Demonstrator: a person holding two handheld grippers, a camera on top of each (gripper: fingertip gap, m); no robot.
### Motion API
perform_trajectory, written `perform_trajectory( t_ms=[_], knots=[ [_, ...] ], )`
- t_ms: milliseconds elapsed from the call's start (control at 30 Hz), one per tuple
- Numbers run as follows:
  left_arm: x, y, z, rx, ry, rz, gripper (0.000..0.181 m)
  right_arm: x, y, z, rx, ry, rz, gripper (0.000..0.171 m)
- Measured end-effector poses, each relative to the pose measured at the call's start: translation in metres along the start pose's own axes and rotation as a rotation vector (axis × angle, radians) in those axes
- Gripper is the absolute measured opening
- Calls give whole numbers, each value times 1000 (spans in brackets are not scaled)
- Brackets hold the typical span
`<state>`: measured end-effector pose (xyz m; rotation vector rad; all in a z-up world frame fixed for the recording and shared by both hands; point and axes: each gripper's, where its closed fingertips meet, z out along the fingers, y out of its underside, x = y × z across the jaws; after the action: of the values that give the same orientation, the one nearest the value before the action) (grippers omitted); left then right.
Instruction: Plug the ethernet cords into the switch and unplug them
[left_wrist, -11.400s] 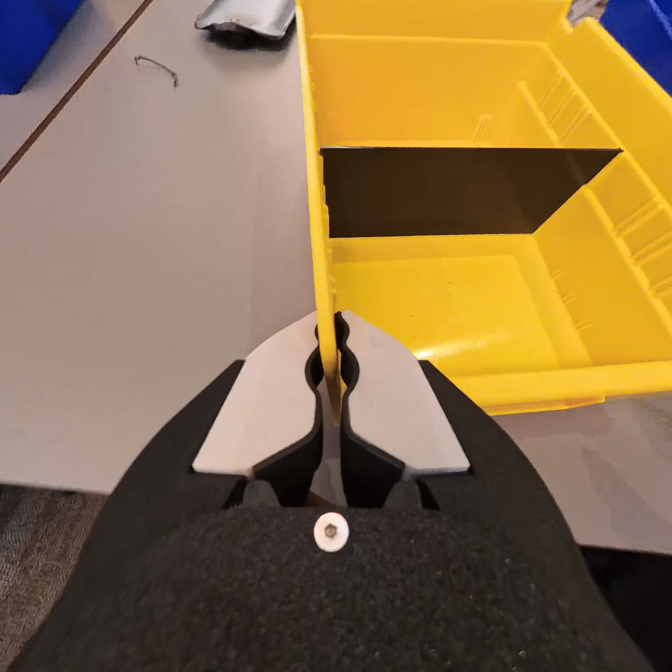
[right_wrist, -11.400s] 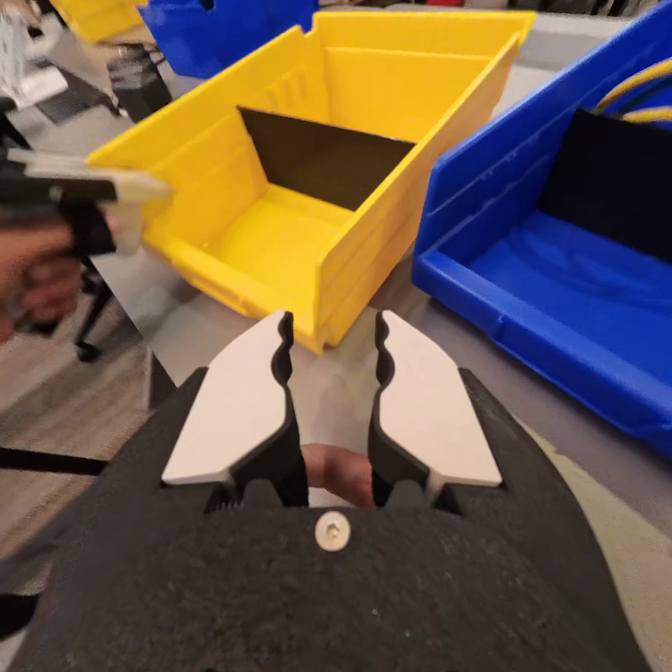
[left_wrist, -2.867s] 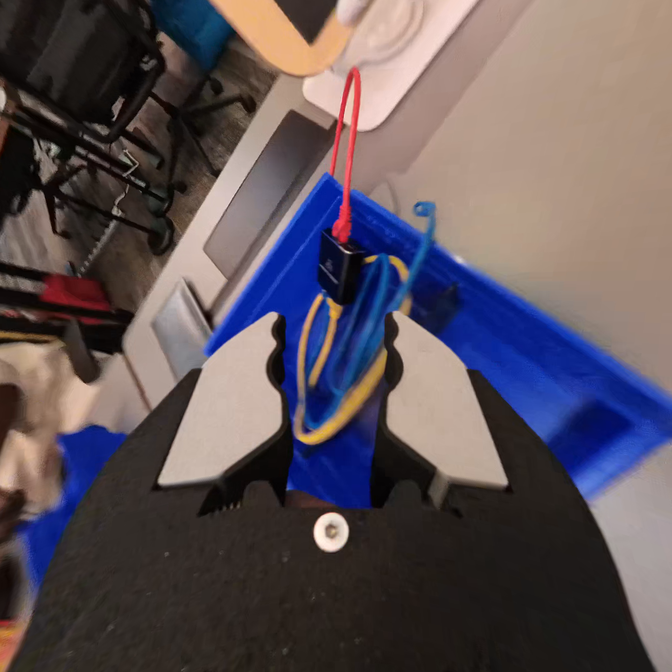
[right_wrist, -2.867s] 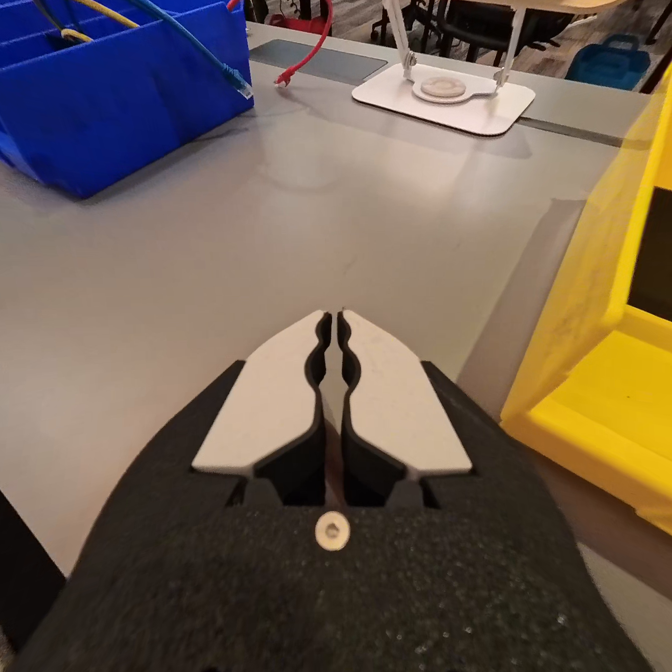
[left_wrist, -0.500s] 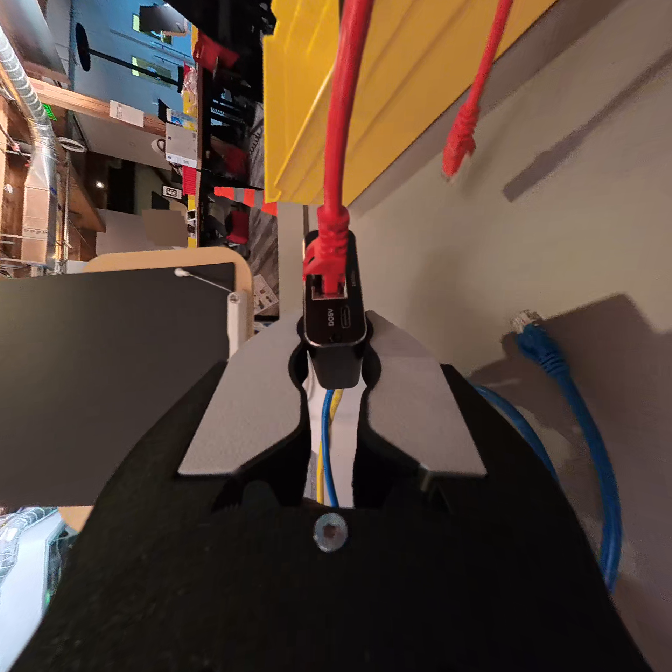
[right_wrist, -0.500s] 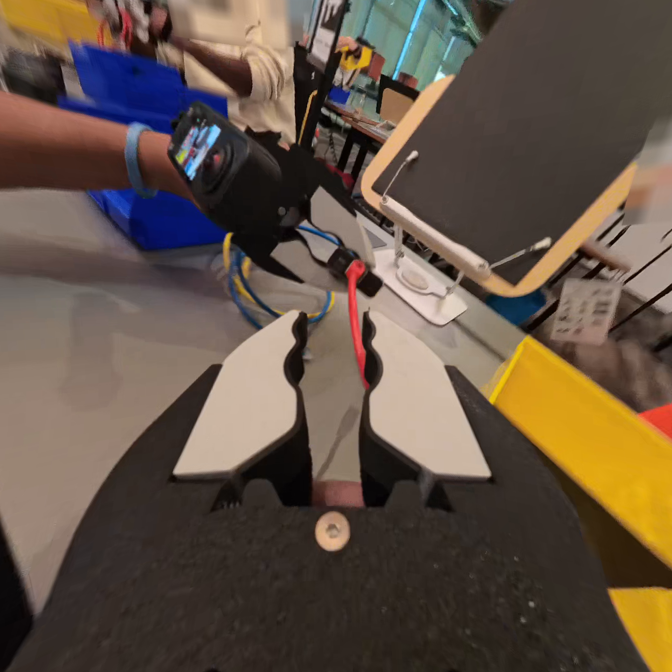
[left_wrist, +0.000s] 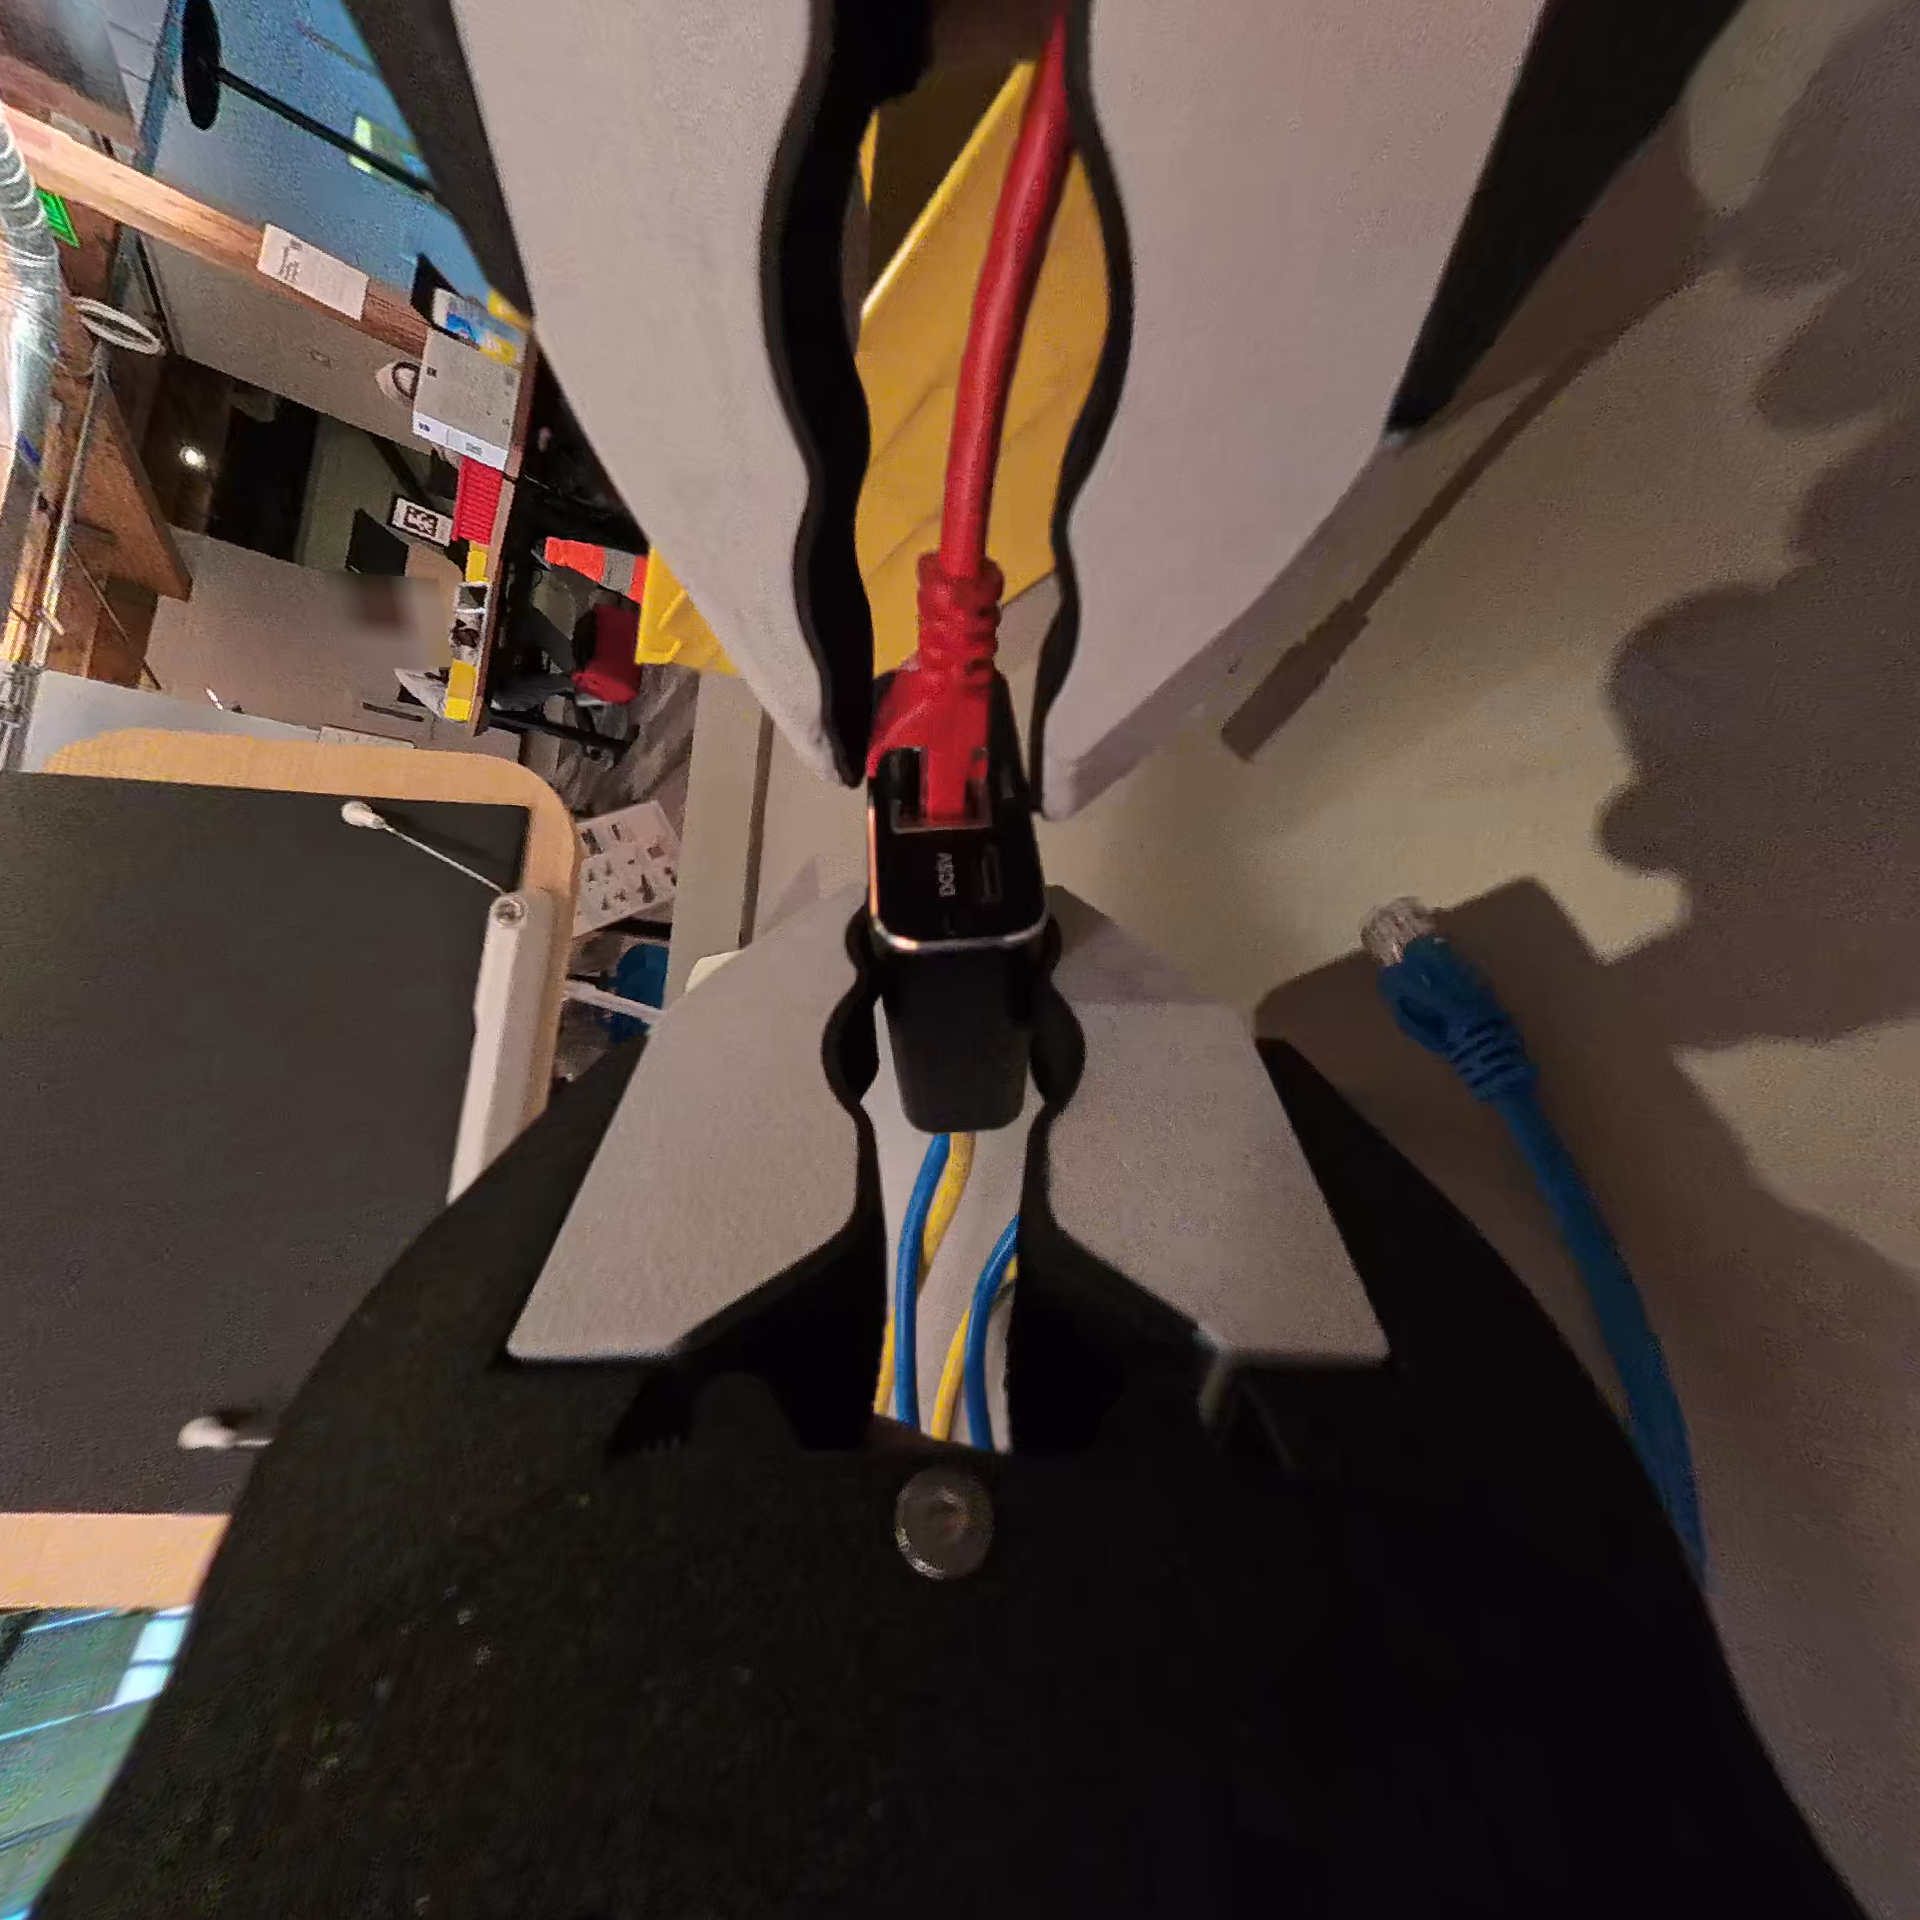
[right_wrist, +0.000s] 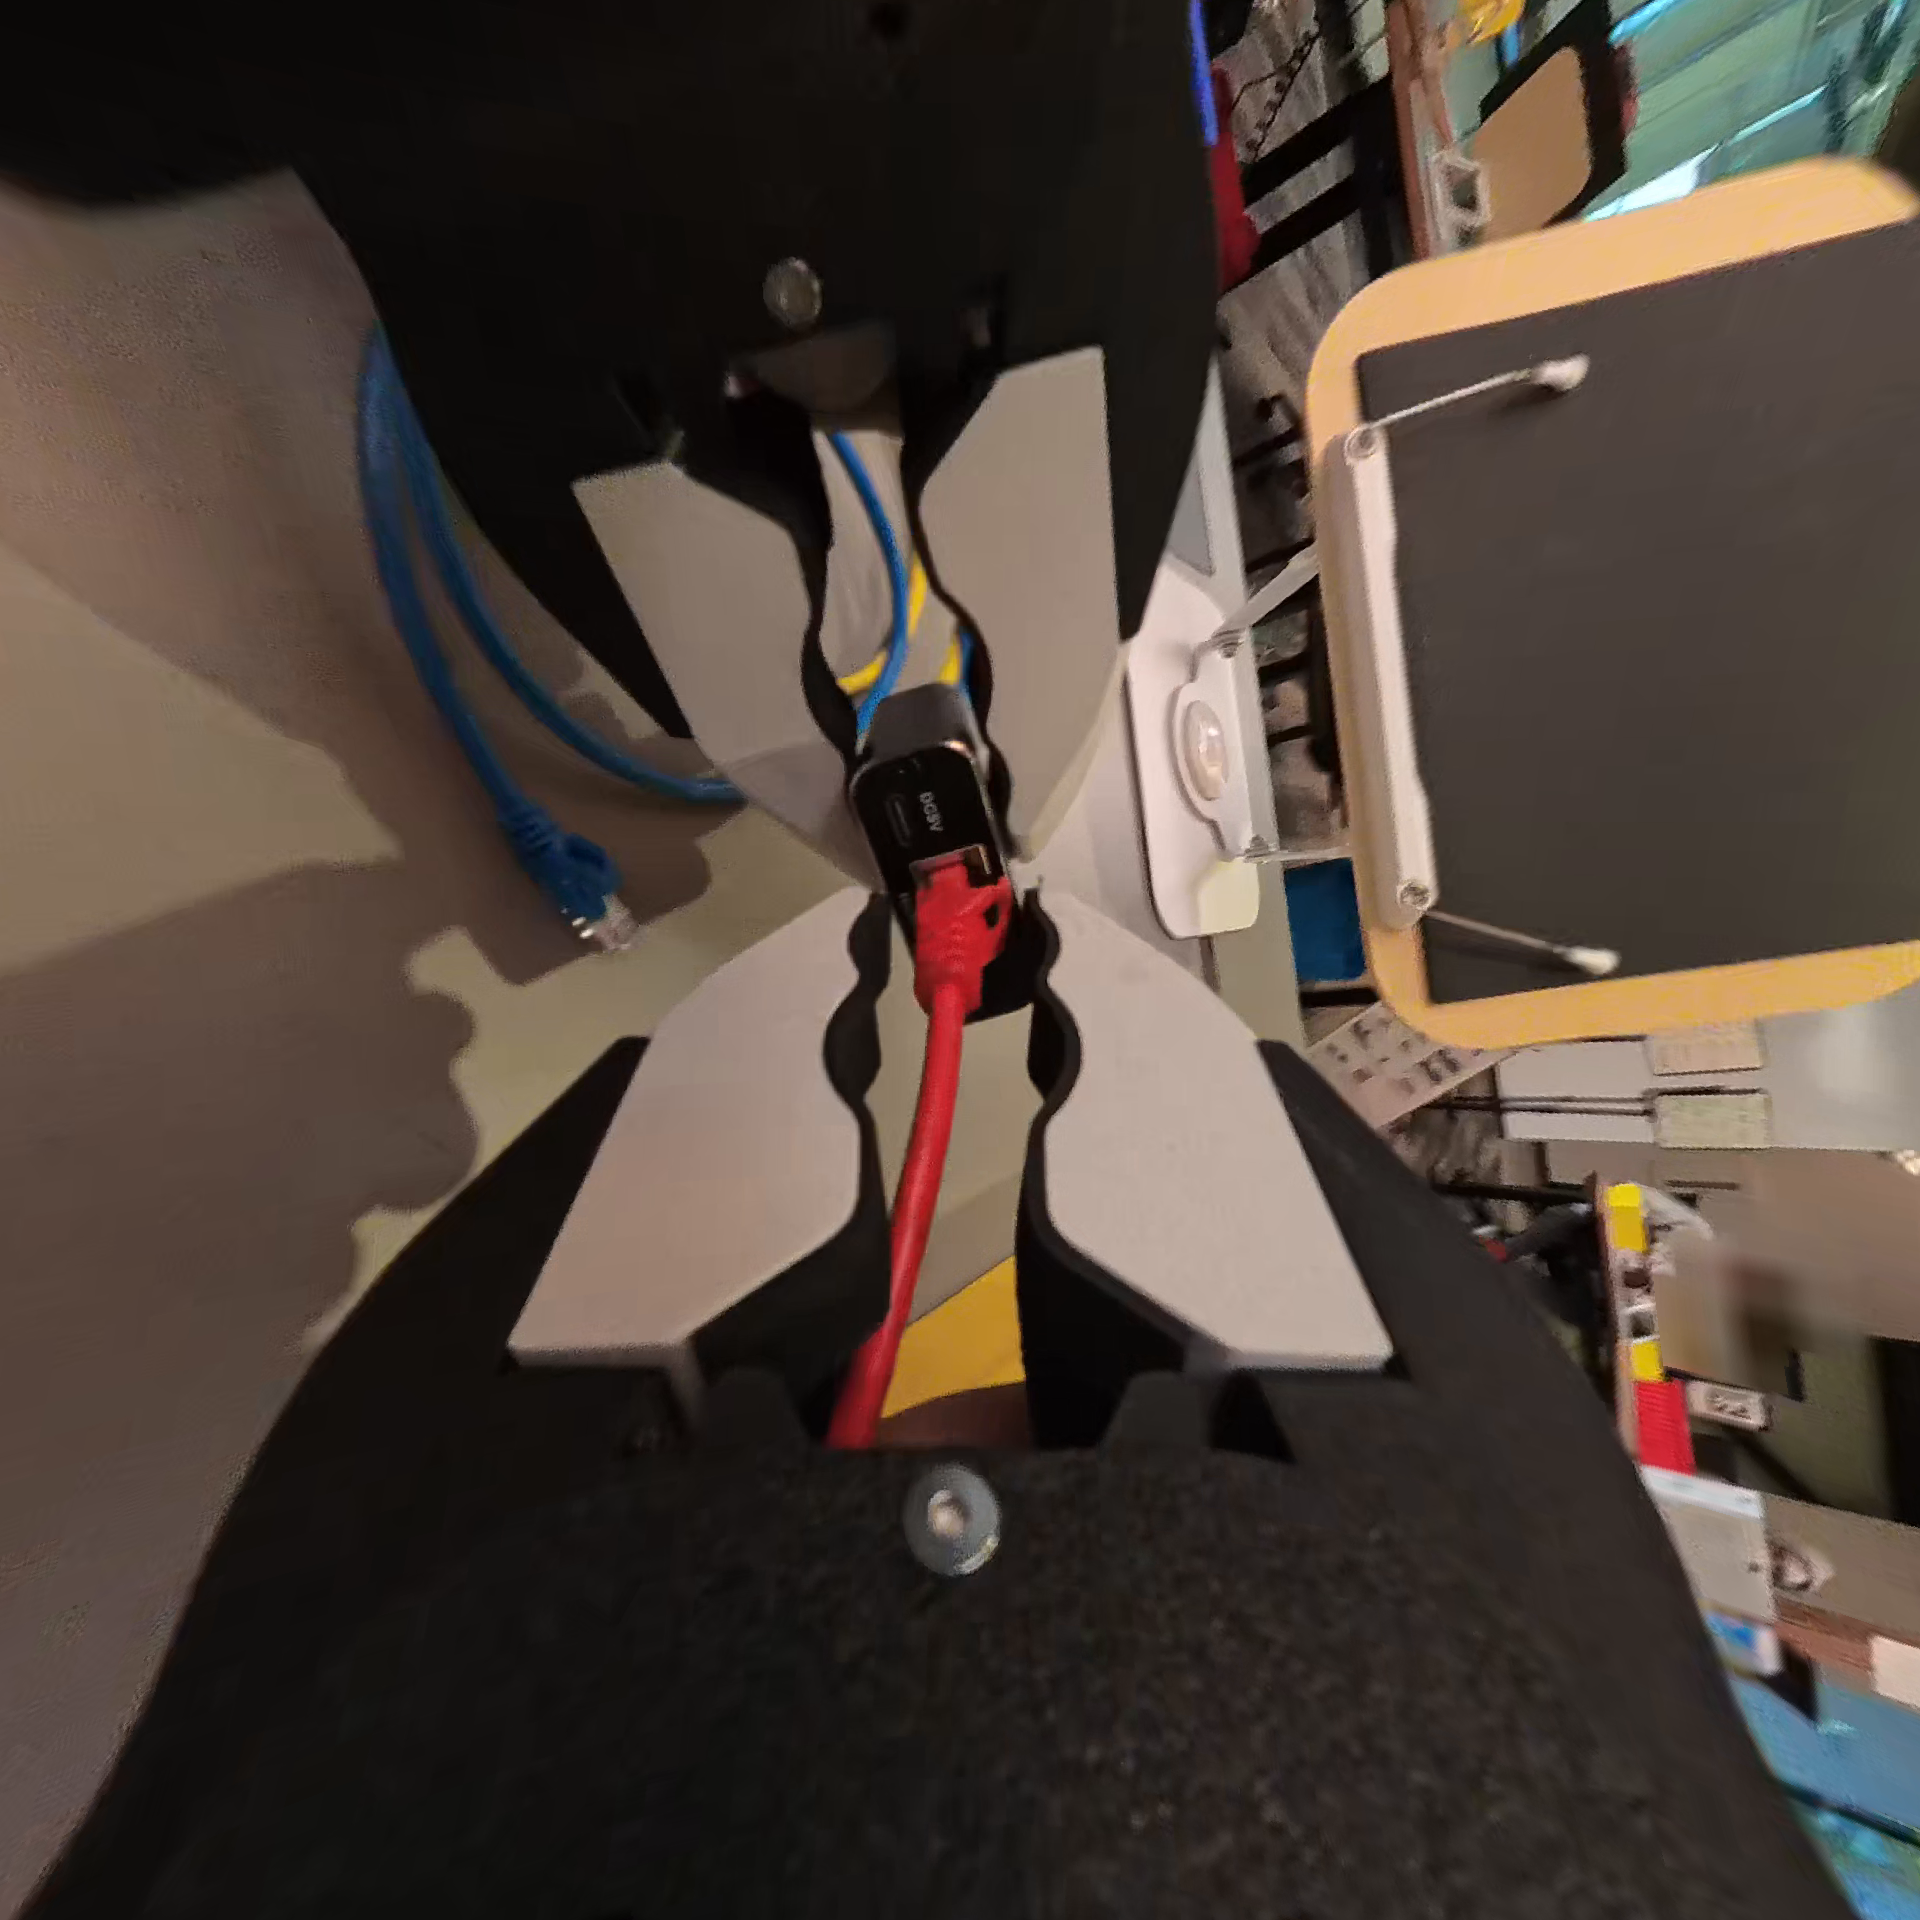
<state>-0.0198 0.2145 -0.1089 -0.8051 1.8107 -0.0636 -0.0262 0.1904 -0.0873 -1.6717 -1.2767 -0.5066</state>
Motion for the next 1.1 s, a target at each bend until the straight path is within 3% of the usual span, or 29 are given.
perform_trajectory(
  t_ms=[200,567,1000,1100],
  knots=[
    [11,11,2,18,-29,-8,25,-9,-6,-2,58,38,-120,19],
    [21,20,4,-44,-106,104,25,-30,0,11,-45,-78,-273,17],
    [27,24,7,-76,-120,121,25,-34,8,17,-84,-63,-248,14],
    [27,18,6,19,-115,88,25,-33,4,16,-51,-28,-250,14]
  ],
)
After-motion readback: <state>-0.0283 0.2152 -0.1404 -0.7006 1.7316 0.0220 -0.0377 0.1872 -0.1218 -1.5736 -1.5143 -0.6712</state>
